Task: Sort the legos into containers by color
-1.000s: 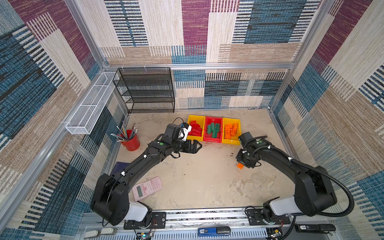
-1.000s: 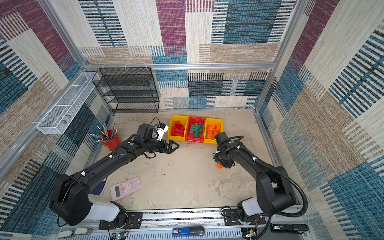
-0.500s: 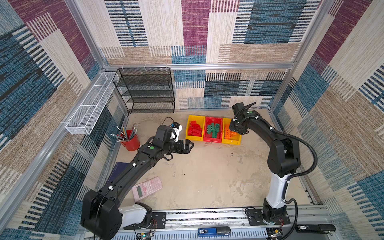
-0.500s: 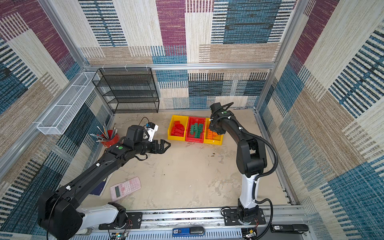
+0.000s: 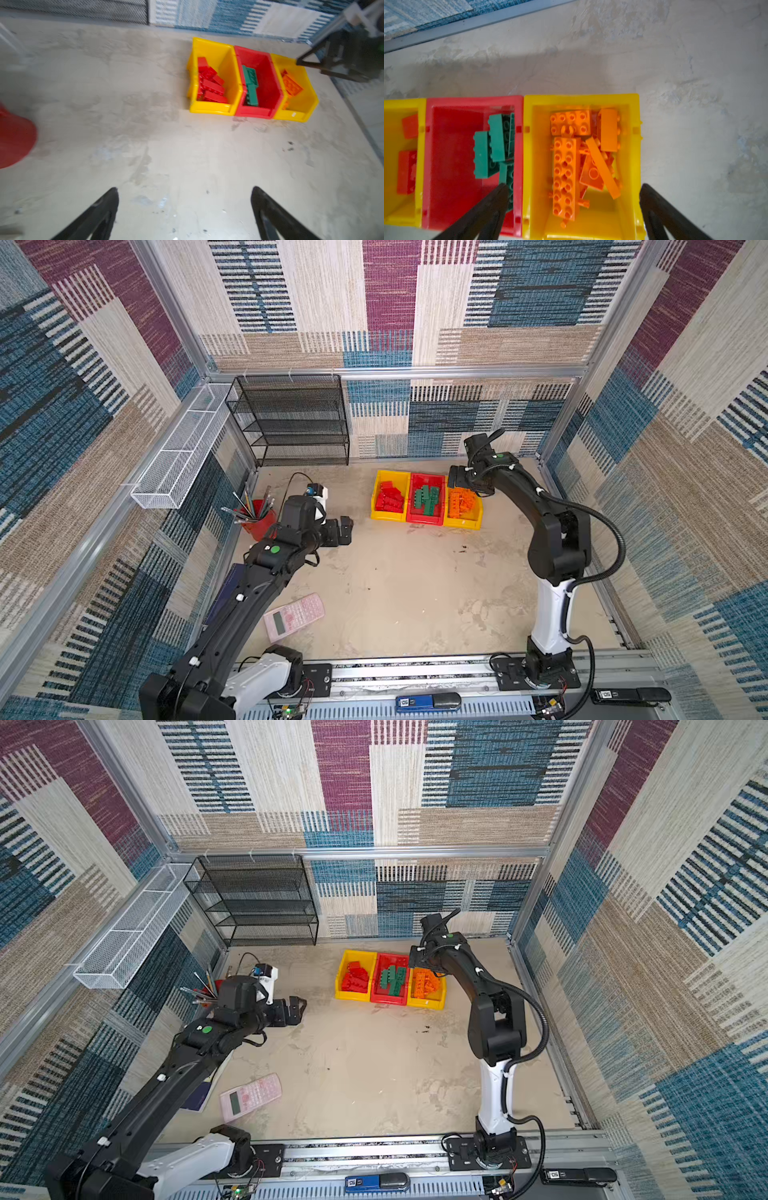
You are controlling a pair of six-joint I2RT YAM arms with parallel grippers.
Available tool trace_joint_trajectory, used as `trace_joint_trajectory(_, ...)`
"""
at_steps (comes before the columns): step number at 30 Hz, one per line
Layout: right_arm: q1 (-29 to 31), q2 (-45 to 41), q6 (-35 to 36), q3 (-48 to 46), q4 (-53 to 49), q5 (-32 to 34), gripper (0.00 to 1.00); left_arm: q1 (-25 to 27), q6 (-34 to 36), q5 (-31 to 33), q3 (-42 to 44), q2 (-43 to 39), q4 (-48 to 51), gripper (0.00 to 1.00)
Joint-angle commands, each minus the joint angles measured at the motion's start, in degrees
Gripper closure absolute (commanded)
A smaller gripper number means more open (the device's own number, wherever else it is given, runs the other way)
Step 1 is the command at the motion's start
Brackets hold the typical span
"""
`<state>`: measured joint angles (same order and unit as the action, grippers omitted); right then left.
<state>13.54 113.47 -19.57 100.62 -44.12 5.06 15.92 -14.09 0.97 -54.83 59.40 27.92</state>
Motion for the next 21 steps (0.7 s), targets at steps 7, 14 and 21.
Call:
trace_joint_trajectory(7,-0.02,-31.24,6.45,-38.57,31.36,4.24,0.0,-7.37,14.16,22.23,15.0,-9.89,-18.54,0.01)
trace_joint_trajectory(14,-1.09,-48.61,13.31,-61.38,49.3,10.48,0.0,-10.85,15.99,14.91,21.47,-7.63,-29.24,0.01)
trace_joint_trajectory(21,-3.03,-56.1,16.06,-74.95,69.12,18.89,0.0,-12.0,10.66,15.18,29.92,-1.32,-46.34,0.01)
